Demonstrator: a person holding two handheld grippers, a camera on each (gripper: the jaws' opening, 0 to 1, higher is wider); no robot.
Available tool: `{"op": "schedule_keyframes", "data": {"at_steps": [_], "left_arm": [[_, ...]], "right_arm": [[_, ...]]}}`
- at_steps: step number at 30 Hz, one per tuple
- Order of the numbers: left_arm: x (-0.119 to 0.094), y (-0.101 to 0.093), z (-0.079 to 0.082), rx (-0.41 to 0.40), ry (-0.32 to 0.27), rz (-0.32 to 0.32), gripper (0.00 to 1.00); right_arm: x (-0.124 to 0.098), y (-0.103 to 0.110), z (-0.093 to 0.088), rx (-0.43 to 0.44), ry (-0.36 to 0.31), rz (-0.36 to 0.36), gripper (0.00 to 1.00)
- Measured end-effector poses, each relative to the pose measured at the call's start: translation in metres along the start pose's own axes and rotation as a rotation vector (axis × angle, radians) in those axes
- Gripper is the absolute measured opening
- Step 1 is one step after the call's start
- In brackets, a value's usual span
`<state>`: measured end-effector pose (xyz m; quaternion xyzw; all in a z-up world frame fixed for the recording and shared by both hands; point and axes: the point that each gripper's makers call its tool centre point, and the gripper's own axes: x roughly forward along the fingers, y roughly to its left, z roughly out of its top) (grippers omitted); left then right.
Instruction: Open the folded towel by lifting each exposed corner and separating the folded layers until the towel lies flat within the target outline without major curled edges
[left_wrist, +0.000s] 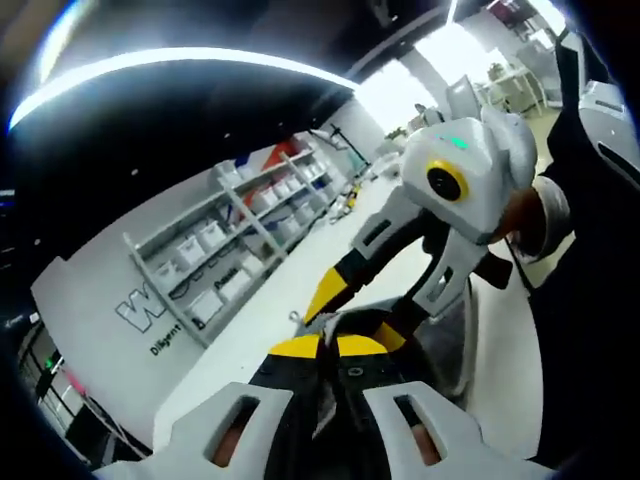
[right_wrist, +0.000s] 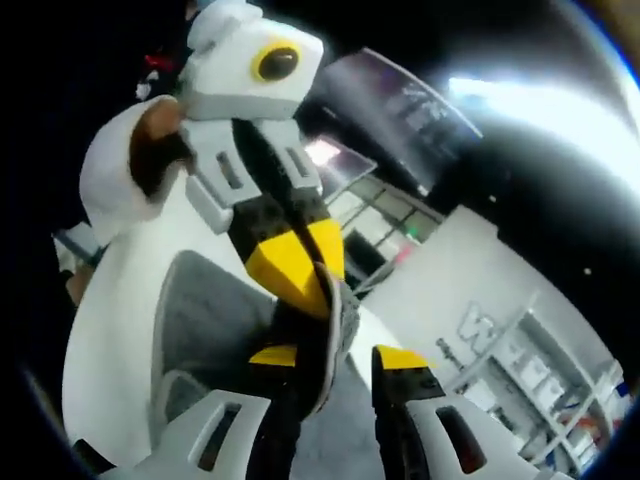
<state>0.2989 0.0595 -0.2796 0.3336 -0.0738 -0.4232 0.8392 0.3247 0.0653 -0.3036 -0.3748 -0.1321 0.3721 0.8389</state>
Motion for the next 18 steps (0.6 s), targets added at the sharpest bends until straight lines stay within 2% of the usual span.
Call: {"op": "schedule_keyframes", "data": {"at_steps": [6, 12, 15, 18], "left_arm": [[-0.001, -0.005, 0.003, 0.01, 0.0, -0.017, 0.02], [0.001, -0.01, 0.002, 0.03, 0.006, -0.03, 0.02], [0.002, -0.009, 0.001, 0.041, 0.002, -0.028, 0.04], [0.005, -0.009, -0.003, 0.057, 0.008, -0.025, 0.11]], "right_arm": [[0.0, -0.006, -0.001, 0.041, -0.004, -0.024, 0.15], [-0.001, -0.007, 0.001, 0.077, -0.016, -0.023, 0.01], [-0.008, -0.006, 0.007, 0.093, -0.023, -0.025, 0.0], [-0.008, -0.007, 0.006, 0.122, -0.026, -0.033, 0.0]]}}
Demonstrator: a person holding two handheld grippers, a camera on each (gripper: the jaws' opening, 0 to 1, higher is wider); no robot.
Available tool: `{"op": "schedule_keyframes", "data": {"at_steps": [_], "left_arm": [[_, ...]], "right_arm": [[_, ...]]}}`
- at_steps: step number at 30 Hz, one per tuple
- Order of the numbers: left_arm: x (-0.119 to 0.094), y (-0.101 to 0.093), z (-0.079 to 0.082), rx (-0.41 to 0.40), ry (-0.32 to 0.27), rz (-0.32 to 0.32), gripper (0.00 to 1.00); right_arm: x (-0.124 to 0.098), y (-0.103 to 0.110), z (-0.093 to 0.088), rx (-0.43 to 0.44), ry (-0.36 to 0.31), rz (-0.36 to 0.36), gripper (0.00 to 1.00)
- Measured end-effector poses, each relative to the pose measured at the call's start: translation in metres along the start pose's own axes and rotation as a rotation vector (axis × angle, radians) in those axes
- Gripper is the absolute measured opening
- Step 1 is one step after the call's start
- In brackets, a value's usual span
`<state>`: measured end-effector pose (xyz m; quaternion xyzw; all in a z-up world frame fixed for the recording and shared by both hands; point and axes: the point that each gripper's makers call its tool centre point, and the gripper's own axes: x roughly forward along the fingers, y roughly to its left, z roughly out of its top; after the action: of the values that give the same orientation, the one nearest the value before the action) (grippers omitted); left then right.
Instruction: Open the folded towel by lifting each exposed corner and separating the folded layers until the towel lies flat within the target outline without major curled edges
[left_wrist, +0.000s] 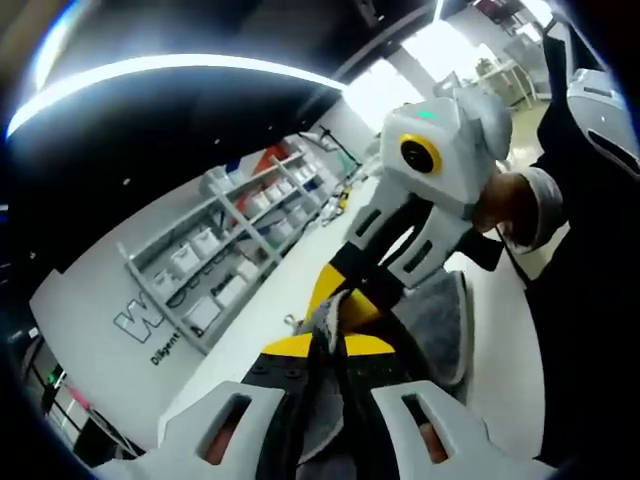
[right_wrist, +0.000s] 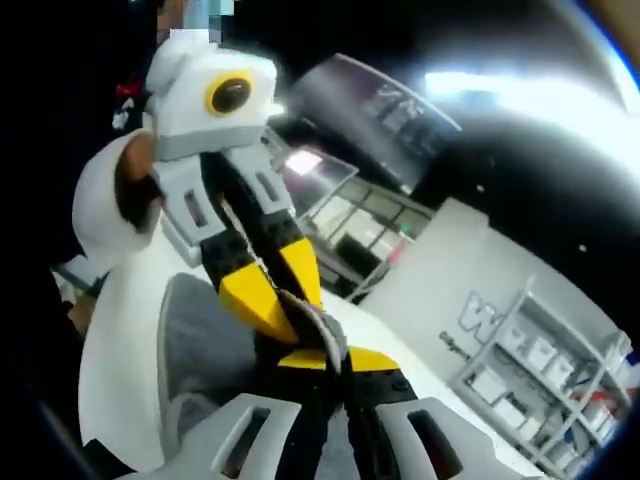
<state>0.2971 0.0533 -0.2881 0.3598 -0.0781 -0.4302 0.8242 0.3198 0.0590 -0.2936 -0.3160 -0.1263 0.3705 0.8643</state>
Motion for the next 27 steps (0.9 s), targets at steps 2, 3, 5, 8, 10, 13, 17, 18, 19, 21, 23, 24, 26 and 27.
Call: {"op": "schedule_keyframes", "data": {"at_steps": [2, 3, 5, 8, 10, 13, 17, 18, 19, 21, 23, 24, 26, 27], "left_arm": [[0.002, -0.001, -0.003, 0.009, 0.011, -0.004, 0.11], [0.003, -0.001, -0.005, 0.011, 0.014, -0.007, 0.12], [0.005, -0.001, -0.007, 0.012, 0.016, -0.008, 0.14], [0.009, 0.0, -0.016, 0.018, 0.045, -0.005, 0.17], [0.012, 0.002, -0.026, 0.048, 0.09, 0.007, 0.2], [0.016, 0.001, -0.033, 0.048, 0.108, 0.002, 0.2], [0.02, -0.003, -0.035, 0.025, 0.099, -0.02, 0.2], [0.022, -0.004, -0.037, 0.026, 0.104, -0.021, 0.2], [0.023, -0.004, -0.039, 0.028, 0.112, -0.022, 0.21], [0.024, -0.005, -0.041, 0.026, 0.116, -0.027, 0.21], [0.026, -0.006, -0.041, 0.017, 0.109, -0.03, 0.21], [0.027, -0.006, -0.042, 0.013, 0.109, -0.032, 0.21], [0.029, -0.006, -0.045, 0.009, 0.112, -0.033, 0.22], [0.03, -0.006, -0.046, 0.006, 0.113, -0.034, 0.22]], "right_arm": [[-0.004, -0.006, 0.003, 0.032, -0.008, -0.003, 0.0], [-0.005, -0.008, 0.005, 0.046, -0.013, -0.002, 0.0], [-0.007, -0.011, 0.005, 0.061, -0.017, -0.006, 0.0], [-0.009, -0.016, 0.006, 0.106, -0.037, -0.022, 0.0], [-0.012, -0.021, 0.009, 0.148, -0.049, -0.025, 0.0], [-0.016, -0.026, 0.011, 0.181, -0.061, -0.025, 0.0], [-0.021, -0.032, 0.016, 0.241, -0.09, -0.023, 0.0], [-0.022, -0.033, 0.017, 0.253, -0.095, -0.023, 0.0], [-0.022, -0.034, 0.017, 0.259, -0.099, -0.024, 0.0], [-0.024, -0.037, 0.019, 0.277, -0.109, -0.025, 0.0], [-0.026, -0.039, 0.021, 0.29, -0.119, -0.024, 0.0], [-0.027, -0.039, 0.022, 0.294, -0.121, -0.023, 0.0], [-0.028, -0.04, 0.023, 0.299, -0.127, -0.024, 0.0], [-0.03, -0.041, 0.025, 0.302, -0.134, -0.027, 0.0]]}}
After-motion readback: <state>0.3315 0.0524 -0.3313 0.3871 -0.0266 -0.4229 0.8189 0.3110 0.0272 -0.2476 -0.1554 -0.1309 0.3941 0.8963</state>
